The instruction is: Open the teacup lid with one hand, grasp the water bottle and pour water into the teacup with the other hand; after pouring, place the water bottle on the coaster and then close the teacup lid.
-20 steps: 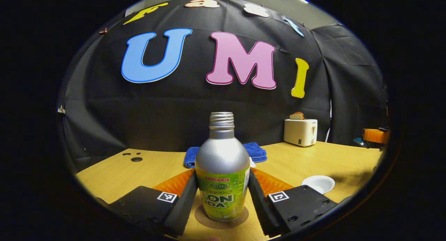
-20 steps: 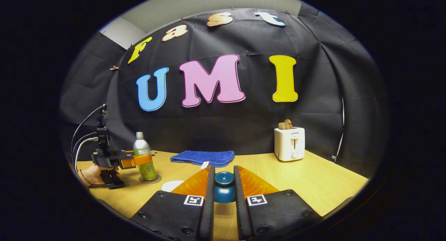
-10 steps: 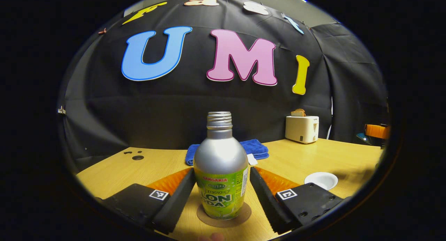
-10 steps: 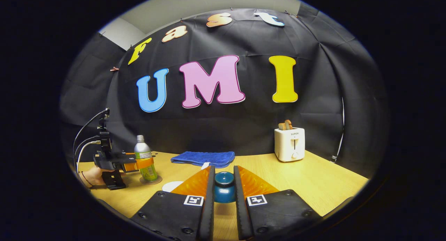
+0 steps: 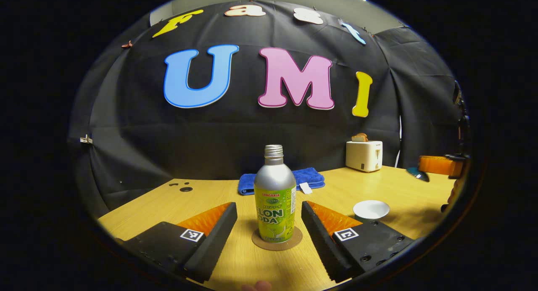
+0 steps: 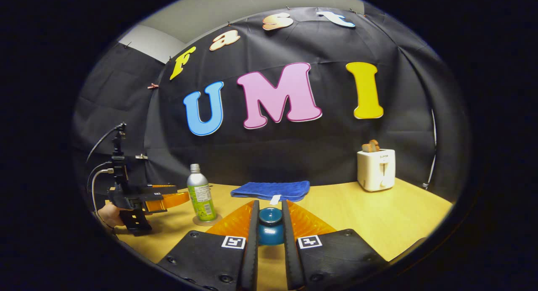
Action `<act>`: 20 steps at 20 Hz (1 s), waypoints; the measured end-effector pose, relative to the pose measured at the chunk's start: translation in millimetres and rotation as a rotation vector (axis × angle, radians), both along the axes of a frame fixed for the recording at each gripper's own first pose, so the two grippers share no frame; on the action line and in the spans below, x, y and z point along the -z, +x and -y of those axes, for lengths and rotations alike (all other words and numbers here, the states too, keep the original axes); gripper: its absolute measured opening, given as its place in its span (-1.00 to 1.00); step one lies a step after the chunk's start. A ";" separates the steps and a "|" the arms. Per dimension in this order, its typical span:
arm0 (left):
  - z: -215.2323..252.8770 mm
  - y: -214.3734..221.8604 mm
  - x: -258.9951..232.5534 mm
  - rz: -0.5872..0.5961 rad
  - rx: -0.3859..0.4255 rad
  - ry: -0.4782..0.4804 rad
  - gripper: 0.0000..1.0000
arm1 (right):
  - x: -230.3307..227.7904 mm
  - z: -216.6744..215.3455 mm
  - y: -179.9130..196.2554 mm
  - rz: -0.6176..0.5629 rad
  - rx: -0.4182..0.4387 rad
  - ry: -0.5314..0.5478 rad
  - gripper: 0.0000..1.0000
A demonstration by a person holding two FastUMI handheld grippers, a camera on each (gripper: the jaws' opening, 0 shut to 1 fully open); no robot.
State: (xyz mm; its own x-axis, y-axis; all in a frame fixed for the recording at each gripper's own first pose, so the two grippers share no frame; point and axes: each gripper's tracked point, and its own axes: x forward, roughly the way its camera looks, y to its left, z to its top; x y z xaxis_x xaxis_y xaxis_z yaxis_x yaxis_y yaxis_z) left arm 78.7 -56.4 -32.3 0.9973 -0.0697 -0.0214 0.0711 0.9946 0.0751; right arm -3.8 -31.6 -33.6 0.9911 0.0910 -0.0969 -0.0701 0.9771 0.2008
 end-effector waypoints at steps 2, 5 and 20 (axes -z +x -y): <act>-3.2 -14.3 0.8 -0.004 -0.007 0.001 0.94 | 8.6 -17.7 13.4 -0.031 -0.027 0.017 -0.39; -12.0 -31.7 12.1 -0.028 -0.030 0.031 0.94 | 26.4 -29.8 32.7 -0.102 -0.025 -0.020 -0.40; -30.2 -30.2 14.6 -0.020 -0.080 -0.014 0.94 | 70.8 -56.5 56.6 -0.241 -0.046 -0.141 -0.39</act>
State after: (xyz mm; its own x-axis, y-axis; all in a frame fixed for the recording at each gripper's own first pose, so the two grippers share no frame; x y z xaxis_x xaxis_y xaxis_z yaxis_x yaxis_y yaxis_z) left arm 48.5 -26.2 -46.8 0.9991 0.0101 -0.0409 -0.0076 0.9981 0.0606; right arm 52.8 24.9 -104.5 0.9330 0.1042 -0.3444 -0.0815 0.9935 0.0798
